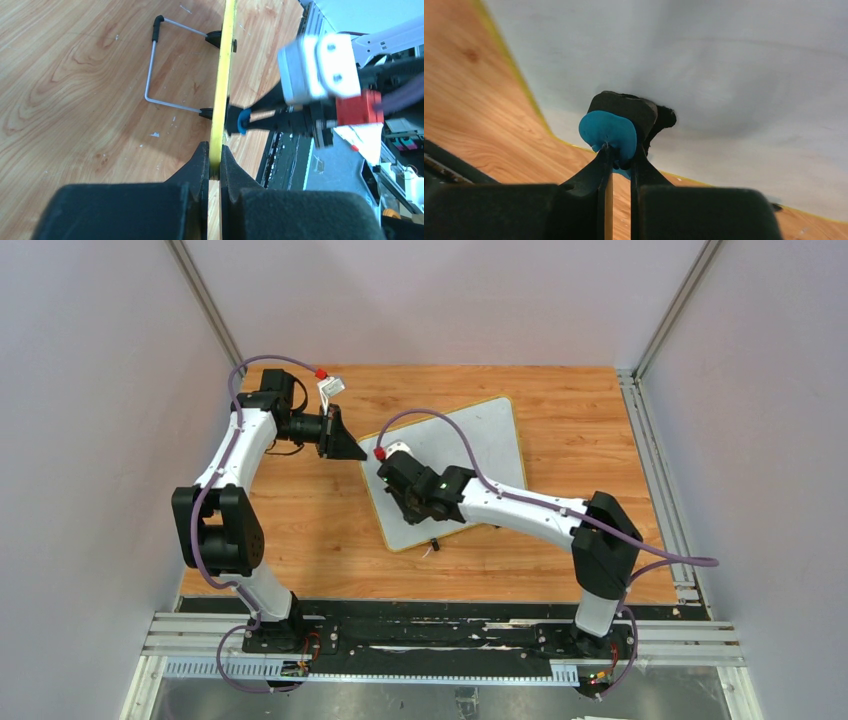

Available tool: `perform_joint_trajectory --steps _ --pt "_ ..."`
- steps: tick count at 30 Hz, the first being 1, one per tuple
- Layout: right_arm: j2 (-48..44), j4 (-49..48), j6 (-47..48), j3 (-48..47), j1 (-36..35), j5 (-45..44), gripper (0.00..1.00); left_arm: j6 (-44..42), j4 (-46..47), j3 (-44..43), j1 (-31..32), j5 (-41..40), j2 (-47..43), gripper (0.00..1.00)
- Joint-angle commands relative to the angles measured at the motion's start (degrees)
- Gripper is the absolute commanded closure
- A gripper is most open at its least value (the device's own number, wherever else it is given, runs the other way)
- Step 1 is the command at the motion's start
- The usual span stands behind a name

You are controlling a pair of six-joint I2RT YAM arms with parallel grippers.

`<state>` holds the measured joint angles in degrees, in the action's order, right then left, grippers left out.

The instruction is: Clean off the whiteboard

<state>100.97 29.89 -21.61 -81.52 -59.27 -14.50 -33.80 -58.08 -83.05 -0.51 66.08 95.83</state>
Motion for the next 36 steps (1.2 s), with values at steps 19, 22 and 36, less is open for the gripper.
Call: perform_joint_trajectory --steps 19,22,36 --pt "-1.63 -2.37 -0.93 4.24 3.44 -0.39 0.99 -2.76 -1.77 -0.38 1.40 -3.93 -0.20 1.00" --pt "-4.17 -2.37 -0.58 6.42 5.47 -1.50 0.99 -2.76 -1.71 -0.37 1.39 -3.99 -0.29 1.00" --pt "-18.06 -2.80 1.58 21.59 22.23 -2.54 1.00 -2.84 -1.76 -0.10 1.39 -3.78 -0.30 1.00"
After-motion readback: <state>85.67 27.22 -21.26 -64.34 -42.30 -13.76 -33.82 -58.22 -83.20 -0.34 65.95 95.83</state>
